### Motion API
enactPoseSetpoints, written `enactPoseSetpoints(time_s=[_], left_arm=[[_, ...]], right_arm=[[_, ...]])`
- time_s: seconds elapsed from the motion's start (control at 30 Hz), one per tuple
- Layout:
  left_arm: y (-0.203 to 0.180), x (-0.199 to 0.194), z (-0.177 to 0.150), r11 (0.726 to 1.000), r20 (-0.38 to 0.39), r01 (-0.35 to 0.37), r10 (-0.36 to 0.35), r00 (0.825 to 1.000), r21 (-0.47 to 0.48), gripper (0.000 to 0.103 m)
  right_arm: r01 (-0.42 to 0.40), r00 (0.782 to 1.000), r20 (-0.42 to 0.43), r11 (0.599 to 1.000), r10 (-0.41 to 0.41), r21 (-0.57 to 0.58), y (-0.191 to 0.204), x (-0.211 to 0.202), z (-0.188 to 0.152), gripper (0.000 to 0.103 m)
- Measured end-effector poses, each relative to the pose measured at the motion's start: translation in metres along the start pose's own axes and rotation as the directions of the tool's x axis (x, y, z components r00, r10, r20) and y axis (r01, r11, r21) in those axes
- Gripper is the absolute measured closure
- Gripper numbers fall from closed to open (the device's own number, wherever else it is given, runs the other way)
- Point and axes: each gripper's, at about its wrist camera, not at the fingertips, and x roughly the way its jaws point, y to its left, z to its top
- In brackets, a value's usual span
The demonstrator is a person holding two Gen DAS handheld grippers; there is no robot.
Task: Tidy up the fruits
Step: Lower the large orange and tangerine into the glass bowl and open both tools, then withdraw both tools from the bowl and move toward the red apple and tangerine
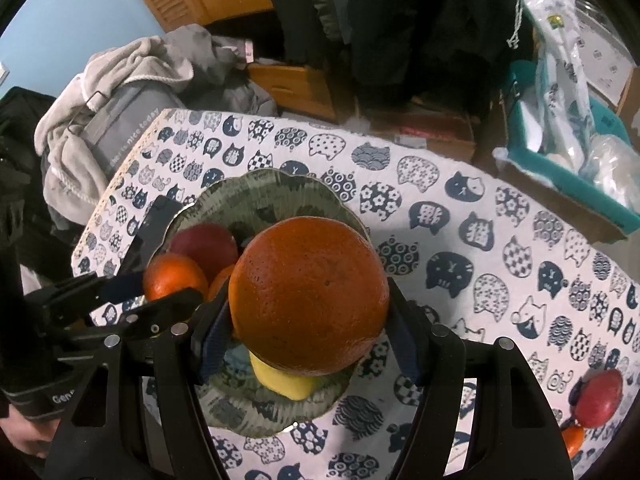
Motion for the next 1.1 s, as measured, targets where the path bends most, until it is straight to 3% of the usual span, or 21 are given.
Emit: enactPoseSetpoints(time_s=[0.23, 0.33, 0.57, 0.63, 0.87, 1.1], left_arm=[[0.006, 0.003, -0.001, 1.000, -0.020, 0.013, -0.013, 1.000, -0.020, 0.056], [0.004, 0.002, -0.001, 1.000, -0.018, 0.010, -0.010, 1.000, -0.015, 0.049], [-0.002, -0.008, -0.003, 1.000, 0.003, -0.008, 0.008, 1.000, 0.014, 0.045], [-0.005, -0.012, -0.003, 1.000, 0.010, -0.017, 0.017, 1.000, 0.024, 0.038], [-0.018, -0.034, -0.002, 0.998, 0.067, -0.022, 0.018, 0.998, 0.059, 0.036], [-0.033, -0.068, -0.001, 0.996, 0.134, -0.006, -0.007, 0.991, 0.093, 0.034]], right_arm=[[-0.005, 0.999, -0.050, 1.000, 0.006, 0.000, 0.000, 0.020, -0.004, 0.033], [-0.017, 0.999, -0.037, 1.000, 0.018, 0.009, -0.001, 0.018, -0.003, 0.031], [-0.028, 1.000, 0.000, 1.000, 0.028, 0.009, 0.000, 0.003, 0.003, 0.031], [-0.024, 1.000, 0.009, 1.000, 0.024, 0.006, 0.003, -0.002, 0.004, 0.031], [0.035, 0.995, 0.093, 0.999, -0.032, -0.031, 0.016, -0.037, 0.007, 0.031], [0.115, 0.972, 0.213, 0.992, -0.102, -0.050, 0.022, -0.087, 0.010, 0.031]])
